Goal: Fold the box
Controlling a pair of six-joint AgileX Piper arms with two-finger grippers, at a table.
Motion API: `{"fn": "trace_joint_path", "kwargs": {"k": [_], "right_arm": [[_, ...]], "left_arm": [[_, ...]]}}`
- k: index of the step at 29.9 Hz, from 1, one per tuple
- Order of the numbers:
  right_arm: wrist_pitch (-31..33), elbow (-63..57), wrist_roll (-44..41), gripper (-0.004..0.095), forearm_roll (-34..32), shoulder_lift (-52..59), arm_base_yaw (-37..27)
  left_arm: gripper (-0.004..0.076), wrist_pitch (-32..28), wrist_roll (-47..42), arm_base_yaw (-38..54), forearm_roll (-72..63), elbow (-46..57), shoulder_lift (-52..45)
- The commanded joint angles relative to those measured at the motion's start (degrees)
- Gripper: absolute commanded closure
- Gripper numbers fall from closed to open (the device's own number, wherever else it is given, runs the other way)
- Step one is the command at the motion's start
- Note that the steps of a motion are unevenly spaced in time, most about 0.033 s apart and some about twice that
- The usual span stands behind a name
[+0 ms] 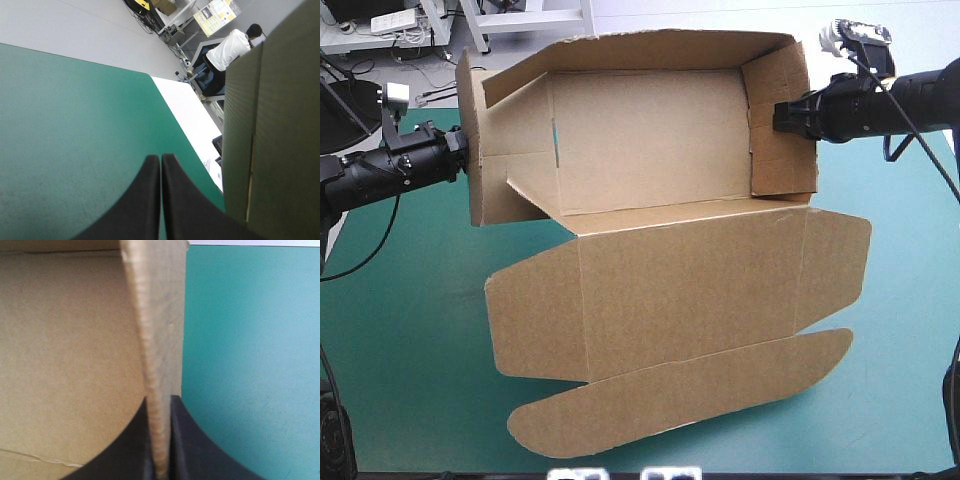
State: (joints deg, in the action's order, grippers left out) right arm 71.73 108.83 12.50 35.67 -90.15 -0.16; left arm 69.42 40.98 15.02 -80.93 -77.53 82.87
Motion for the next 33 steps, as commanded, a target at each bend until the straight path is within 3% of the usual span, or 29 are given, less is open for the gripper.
{"fn": "trace_joint_path", "kwargs": {"k": [1,16,33], "right_arm": [[-4.6,1.8,-0.3,0.0922,4.3,2.0,0.1],[-8.2,1.8,-0.8,0.092,-0.5,0.8,0.1],[-10.6,1.8,1.4,0.0921,2.6,-1.6,0.1]], "left_arm": [[0.0723,4.7,-0.1,-1.7,-4.2,-1.9,-3.6],[0.0734,4.7,-1.4,-3.8,-0.2,-1.9,-5.8],[0.0734,4.6,-1.4,-5.5,-2.4,-1.9,-9.1]]}}
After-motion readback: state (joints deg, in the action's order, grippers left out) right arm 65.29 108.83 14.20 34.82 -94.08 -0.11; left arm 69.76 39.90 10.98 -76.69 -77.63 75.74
